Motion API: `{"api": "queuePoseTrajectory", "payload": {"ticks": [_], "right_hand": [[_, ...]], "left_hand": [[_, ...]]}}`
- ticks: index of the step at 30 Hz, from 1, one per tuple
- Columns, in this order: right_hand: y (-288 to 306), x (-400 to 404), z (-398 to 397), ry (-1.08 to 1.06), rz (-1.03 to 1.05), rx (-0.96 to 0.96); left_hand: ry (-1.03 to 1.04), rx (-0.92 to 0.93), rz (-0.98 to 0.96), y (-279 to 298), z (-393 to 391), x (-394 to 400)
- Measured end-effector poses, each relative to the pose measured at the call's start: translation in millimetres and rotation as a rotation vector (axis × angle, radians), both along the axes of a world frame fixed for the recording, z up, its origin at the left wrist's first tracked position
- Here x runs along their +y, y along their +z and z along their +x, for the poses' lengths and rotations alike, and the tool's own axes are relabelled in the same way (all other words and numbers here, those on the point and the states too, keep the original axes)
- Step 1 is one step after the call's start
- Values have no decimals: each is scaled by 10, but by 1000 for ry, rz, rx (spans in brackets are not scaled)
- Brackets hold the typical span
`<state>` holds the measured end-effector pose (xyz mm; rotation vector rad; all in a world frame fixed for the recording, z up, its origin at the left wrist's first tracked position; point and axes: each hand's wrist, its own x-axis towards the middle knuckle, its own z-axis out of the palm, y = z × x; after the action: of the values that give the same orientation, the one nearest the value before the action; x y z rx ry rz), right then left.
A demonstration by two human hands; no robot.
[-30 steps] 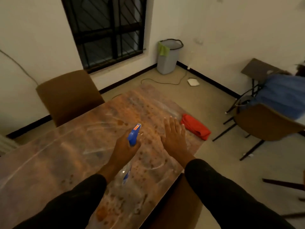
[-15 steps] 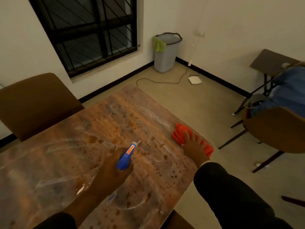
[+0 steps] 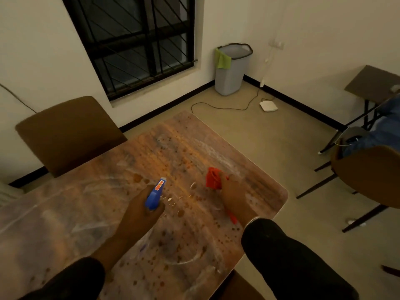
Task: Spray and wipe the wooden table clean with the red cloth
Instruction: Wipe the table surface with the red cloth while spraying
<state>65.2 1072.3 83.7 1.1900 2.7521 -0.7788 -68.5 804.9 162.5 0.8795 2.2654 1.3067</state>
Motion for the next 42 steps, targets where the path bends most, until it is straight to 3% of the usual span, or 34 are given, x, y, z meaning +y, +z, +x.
{"api": "queuePoseTrajectory", "payload": {"ticks": [4, 8, 13, 19, 29, 42], "right_hand": [[336, -557, -511, -62, -196, 215], [700, -1325, -1047, 18, -363, 414], [942, -2580, -1717, 230, -414, 375], [907, -3947, -2233, 203, -524, 441], [379, -5446, -2764, 287, -430, 332], [-210, -6466, -3122, 420, -245, 198]], "left_hand": [[96, -29, 28, 178, -127, -287], [184, 31, 78, 325, -253, -918], [310, 88, 65, 402, -493, -2062], [519, 101, 0, 339, -755, -3719], [694, 28, -195, -146, -1019, -5735], [631, 80, -319, -879, -1465, -6605]]}}
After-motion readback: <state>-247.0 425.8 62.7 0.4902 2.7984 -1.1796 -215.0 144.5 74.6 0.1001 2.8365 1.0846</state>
